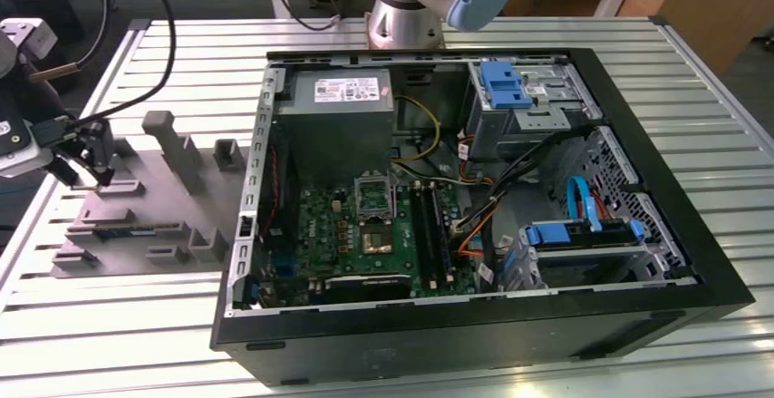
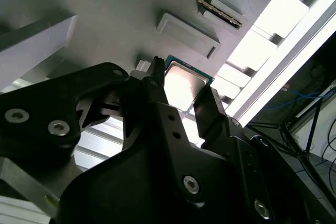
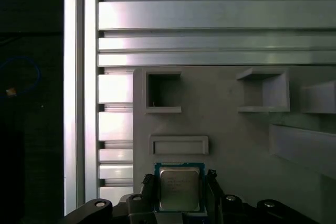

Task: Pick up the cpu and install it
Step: 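Pick up the cpu and move it towards the insertion slot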

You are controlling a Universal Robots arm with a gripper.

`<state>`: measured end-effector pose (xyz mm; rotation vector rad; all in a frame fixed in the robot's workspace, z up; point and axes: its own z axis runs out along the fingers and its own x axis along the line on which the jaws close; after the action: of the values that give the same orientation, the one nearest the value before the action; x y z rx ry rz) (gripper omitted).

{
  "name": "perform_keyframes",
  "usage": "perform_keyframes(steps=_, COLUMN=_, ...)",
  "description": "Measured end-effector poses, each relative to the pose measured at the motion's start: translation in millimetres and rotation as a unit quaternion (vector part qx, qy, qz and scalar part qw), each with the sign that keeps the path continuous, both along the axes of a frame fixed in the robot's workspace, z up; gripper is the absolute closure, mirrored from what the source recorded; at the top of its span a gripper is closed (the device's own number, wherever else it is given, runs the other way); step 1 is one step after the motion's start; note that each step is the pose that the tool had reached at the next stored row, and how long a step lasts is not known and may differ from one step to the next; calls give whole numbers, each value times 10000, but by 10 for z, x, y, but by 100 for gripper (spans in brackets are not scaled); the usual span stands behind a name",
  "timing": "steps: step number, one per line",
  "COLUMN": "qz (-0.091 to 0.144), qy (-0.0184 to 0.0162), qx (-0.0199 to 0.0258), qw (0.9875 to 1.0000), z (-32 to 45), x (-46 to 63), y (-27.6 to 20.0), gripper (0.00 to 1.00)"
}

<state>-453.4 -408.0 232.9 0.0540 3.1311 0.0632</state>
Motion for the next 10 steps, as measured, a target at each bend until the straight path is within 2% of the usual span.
perform_keyframes(steps=10, qz=0, qy=0, qx=0, qw=10000, z=45, x=0, y=0, gripper=53)
